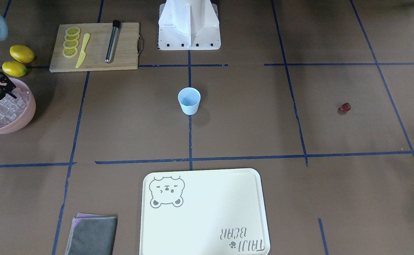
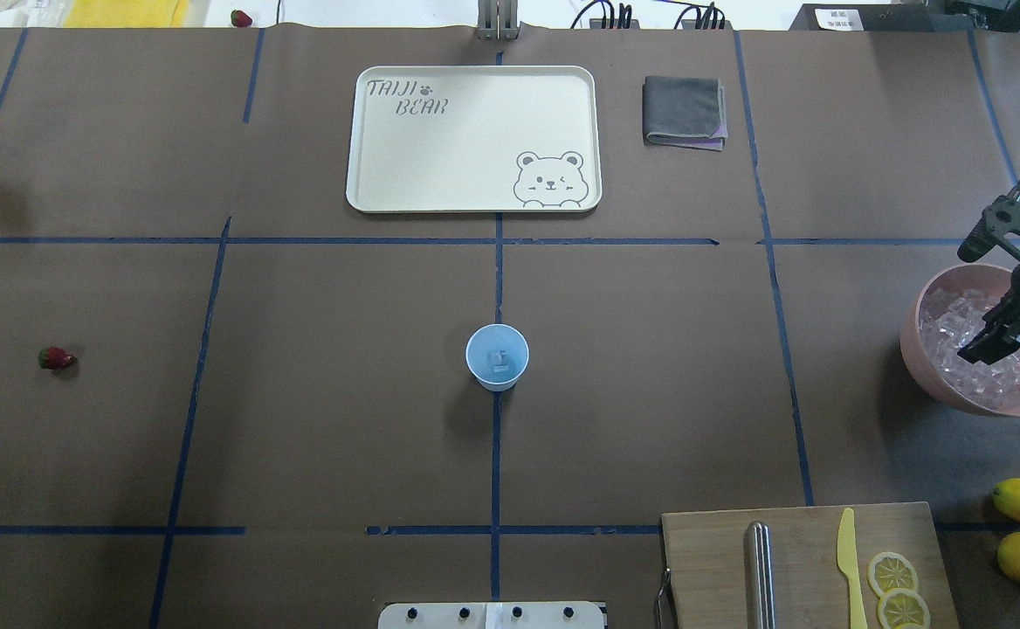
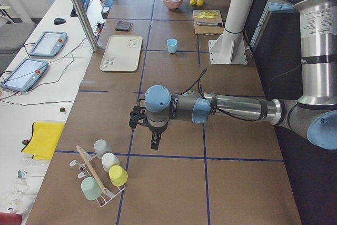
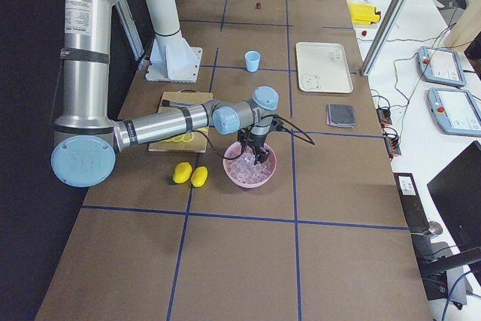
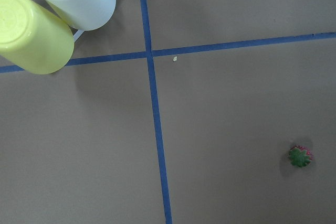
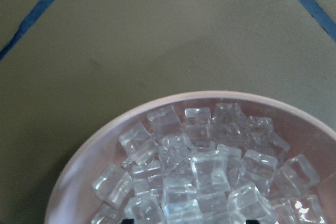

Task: Put ice and strawberries in cup
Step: 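Lower the right gripper into the ice and grasp a cube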

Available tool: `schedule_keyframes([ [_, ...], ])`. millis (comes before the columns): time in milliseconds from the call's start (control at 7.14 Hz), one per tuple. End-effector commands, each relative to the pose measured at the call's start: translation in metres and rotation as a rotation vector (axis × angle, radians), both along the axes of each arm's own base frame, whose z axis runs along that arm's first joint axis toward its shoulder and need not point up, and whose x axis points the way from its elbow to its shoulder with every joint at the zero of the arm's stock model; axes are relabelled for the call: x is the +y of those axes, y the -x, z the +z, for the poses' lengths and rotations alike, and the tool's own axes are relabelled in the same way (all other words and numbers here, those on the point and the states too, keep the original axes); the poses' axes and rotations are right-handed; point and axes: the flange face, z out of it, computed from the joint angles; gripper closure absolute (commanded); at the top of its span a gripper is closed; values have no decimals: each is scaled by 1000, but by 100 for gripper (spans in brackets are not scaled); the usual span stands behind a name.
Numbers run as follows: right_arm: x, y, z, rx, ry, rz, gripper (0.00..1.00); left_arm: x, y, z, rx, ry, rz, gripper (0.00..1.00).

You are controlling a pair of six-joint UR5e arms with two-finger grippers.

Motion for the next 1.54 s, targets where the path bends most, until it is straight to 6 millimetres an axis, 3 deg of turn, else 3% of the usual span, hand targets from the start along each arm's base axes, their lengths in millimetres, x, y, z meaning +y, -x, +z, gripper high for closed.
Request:
schedule_keyframes([
  [0, -3, 5, -2, -2, -5, -8, 89, 0, 0, -2, 0, -5, 0, 0],
  [140, -3, 5, -3, -2, -2, -6, 98, 0, 0, -1, 0, -2, 0, 0],
  [420, -6, -1, -7, -9, -6, 7, 98, 0, 0, -1, 0, -3, 0, 0],
  [701, -21, -40, -20, -28, -14, 99, 98, 0, 0, 0, 0, -2, 0, 0],
  [841, -24, -53, -20, -32, 12, 150, 97, 0, 0, -1, 0, -3, 0, 0],
  [981, -25, -56, -28, -29, 144, 329, 97, 0, 0, -1, 0, -3, 0, 0],
  [1261, -57, -37, -106, -108, 253, 551, 96, 0, 0, -1, 2, -3, 0, 0],
  [1401, -59, -16, -139, -144, 287, 580, 96, 0, -1, -2, 2, -5, 2, 0],
])
